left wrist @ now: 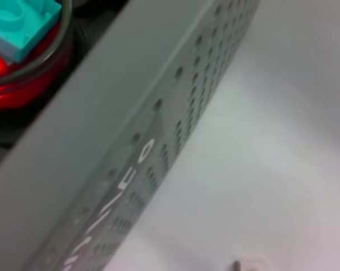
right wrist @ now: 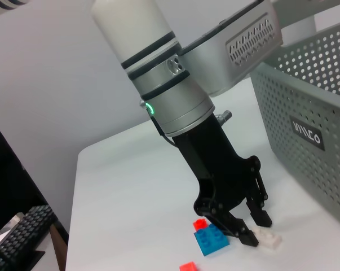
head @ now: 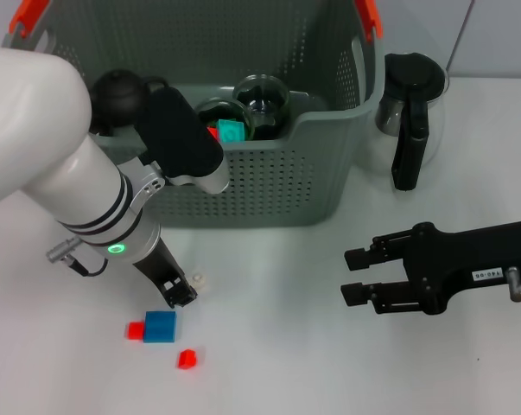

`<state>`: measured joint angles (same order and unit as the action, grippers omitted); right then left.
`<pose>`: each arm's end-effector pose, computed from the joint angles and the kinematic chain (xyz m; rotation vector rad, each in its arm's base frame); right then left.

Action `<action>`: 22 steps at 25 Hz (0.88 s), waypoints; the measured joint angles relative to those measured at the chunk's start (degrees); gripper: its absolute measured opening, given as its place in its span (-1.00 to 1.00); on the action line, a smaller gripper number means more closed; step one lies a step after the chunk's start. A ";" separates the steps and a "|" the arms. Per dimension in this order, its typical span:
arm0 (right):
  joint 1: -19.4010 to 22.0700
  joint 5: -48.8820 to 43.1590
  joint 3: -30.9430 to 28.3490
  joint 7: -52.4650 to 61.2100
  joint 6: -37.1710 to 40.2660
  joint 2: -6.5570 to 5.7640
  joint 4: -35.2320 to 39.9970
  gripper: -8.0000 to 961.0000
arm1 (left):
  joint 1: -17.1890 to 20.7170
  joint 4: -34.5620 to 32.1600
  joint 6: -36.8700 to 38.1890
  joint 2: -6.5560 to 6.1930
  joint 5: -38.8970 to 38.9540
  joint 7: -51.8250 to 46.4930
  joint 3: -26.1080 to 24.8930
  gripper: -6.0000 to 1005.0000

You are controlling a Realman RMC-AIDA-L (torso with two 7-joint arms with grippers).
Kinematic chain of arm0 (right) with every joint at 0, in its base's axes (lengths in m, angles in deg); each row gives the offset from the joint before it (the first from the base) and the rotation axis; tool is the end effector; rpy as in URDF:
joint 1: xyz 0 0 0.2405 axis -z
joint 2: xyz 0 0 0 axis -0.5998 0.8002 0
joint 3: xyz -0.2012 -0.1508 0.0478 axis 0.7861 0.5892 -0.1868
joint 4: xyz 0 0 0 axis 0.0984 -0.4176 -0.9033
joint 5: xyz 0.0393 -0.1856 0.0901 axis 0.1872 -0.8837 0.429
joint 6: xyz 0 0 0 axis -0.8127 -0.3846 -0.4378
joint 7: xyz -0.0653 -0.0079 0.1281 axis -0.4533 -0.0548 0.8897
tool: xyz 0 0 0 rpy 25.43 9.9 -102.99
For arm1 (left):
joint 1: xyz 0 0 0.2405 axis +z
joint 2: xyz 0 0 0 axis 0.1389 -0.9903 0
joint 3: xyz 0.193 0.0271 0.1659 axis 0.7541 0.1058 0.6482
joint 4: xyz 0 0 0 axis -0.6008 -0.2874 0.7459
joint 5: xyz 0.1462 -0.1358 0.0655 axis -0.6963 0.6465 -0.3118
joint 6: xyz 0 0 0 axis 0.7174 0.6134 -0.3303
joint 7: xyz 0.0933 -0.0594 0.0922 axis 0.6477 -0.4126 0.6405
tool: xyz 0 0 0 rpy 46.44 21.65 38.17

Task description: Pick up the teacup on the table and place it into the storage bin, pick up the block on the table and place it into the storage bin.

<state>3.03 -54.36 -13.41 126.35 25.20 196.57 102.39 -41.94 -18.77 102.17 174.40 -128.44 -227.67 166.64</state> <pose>0.2317 0.3220 -0.0168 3.0125 -0.6022 -0.5264 -0.2036 0.3432 -0.0630 -2.6209 -0.6826 0.7381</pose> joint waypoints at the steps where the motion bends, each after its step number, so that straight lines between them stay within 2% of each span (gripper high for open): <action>1: 0.02 0.00 0.00 0.00 0.00 0.00 0.00 0.18 | 0.01 0.00 0.00 0.00 -0.01 0.00 0.05 -0.43; 9: 0.16 0.00 0.00 0.00 0.00 -0.01 0.00 0.17 | 0.10 -1.14 0.72 0.00 0.03 0.00 -0.08 -0.52; 15: 0.17 0.00 0.00 0.00 0.08 -0.08 0.00 0.17 | 0.87 -8.07 6.16 -0.02 2.21 1.17 -2.46 -0.60; 17: 0.17 0.01 0.00 0.00 0.11 -0.09 0.00 0.18 | 1.09 -12.11 10.65 -0.14 5.73 3.54 -6.16 -0.59; 19: 0.17 0.00 0.00 0.00 0.06 -0.08 0.00 0.18 | 1.33 -15.73 15.06 -0.36 10.92 7.24 -12.02 -0.57; 22: 0.17 0.00 0.00 0.00 0.07 -0.09 0.00 0.18 | 0.99 -19.09 20.31 -0.68 19.26 12.32 -23.32 -0.55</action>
<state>3.19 -54.36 -13.41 126.35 25.27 196.48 102.39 -40.94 -37.86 122.48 173.72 -109.18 -215.34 143.32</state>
